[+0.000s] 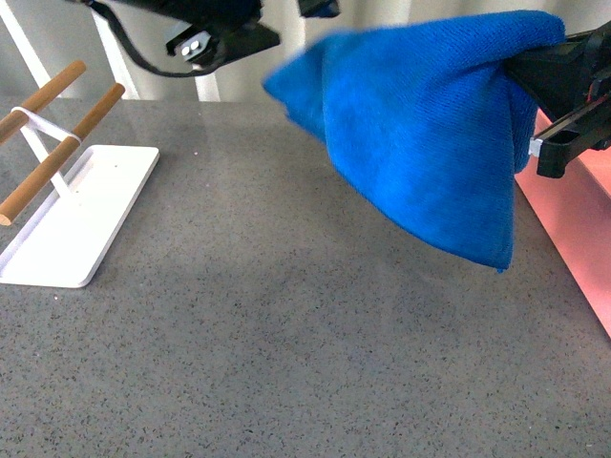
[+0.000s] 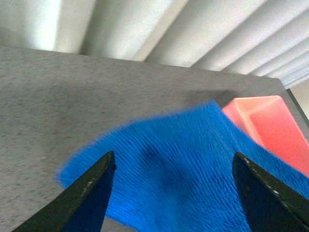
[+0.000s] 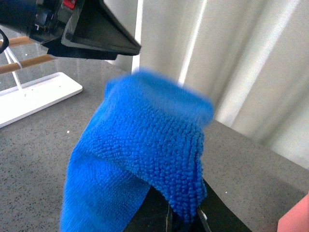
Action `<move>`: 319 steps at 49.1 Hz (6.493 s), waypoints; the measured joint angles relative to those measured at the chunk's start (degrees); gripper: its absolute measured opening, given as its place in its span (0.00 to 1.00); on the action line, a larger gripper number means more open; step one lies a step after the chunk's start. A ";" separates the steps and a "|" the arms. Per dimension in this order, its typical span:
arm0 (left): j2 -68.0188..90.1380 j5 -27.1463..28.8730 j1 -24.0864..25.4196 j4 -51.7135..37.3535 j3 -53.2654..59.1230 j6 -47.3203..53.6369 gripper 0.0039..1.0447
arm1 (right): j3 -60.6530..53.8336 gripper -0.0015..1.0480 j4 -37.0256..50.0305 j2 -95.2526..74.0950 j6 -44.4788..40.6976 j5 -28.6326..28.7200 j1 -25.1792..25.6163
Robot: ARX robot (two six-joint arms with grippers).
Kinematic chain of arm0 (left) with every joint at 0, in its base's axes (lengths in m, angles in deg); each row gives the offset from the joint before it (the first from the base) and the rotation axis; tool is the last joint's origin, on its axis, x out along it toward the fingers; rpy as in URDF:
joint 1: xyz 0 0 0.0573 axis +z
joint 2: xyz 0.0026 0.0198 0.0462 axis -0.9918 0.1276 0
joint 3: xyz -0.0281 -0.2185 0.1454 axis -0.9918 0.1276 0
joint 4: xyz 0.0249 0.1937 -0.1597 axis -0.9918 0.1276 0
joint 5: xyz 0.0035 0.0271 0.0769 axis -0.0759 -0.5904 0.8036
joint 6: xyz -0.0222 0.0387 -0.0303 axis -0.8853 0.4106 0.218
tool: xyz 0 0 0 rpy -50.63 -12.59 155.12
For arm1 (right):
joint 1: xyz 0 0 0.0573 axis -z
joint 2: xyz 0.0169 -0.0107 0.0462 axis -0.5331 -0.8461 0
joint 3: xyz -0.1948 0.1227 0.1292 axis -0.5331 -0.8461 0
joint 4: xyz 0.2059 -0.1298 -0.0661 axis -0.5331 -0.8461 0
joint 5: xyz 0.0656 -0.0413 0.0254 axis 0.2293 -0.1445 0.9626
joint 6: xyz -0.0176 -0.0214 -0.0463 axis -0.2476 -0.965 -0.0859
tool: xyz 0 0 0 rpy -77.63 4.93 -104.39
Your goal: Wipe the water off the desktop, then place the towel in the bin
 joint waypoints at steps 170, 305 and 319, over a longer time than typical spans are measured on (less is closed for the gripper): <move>-116.13 17.62 16.02 18.12 75.87 22.99 0.03 | -5.68 0.03 0.35 2.29 0.24 -3.82 1.42; -117.24 17.66 16.00 18.40 75.84 23.02 0.94 | 16.74 0.03 -27.69 -26.62 25.62 -12.50 -11.34; -117.24 17.66 16.00 18.40 75.87 23.02 0.94 | 14.93 0.03 -28.35 -22.51 21.00 -13.60 -3.37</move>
